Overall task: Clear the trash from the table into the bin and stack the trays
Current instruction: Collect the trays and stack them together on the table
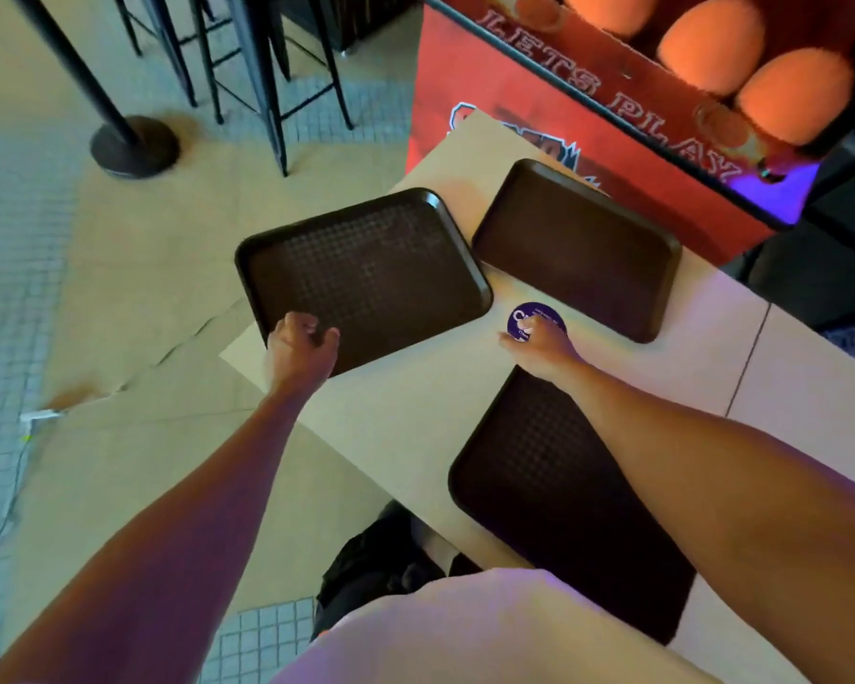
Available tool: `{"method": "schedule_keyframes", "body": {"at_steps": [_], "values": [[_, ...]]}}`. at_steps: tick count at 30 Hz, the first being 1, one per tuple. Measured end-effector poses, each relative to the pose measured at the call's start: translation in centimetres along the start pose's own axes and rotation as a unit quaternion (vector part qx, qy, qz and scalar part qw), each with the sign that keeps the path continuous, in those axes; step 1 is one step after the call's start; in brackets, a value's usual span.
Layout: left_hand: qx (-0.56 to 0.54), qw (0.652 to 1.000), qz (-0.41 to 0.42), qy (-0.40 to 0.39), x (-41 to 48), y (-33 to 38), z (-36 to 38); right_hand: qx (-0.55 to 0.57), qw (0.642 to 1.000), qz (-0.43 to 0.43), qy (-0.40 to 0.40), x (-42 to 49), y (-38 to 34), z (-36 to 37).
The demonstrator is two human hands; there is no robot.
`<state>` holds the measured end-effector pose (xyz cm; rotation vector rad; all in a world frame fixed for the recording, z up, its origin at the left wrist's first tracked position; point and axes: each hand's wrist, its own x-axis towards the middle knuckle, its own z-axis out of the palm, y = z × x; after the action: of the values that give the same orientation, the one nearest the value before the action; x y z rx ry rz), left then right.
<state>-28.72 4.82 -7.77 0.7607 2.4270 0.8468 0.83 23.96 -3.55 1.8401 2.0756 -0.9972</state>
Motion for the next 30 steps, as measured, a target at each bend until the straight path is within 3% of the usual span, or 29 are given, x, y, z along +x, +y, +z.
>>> {"method": "schedule_keyframes", "body": {"at_steps": [6, 11, 17, 30], "values": [[0.048, 0.995, -0.079, 0.037, 2.4, -2.4, -1.1, -0.001, 1.0, -0.018, -0.005, 4.7, -4.7, 0.9], [0.021, 0.987, -0.155, 0.031, 4.3, -3.9, -1.6, 0.01, 1.0, 0.008, -0.011, 8.5, -7.1, 0.9], [-0.003, 0.982, -0.191, -0.005, 5.6, -5.0, -1.4, 0.021, 0.998, 0.025, -0.052, 11.1, -8.5, 0.5], [-0.01, 0.979, -0.202, 0.013, 6.5, -6.5, -1.5, 0.171, 0.979, 0.059, -0.098, 12.3, -8.5, -0.2]]}}
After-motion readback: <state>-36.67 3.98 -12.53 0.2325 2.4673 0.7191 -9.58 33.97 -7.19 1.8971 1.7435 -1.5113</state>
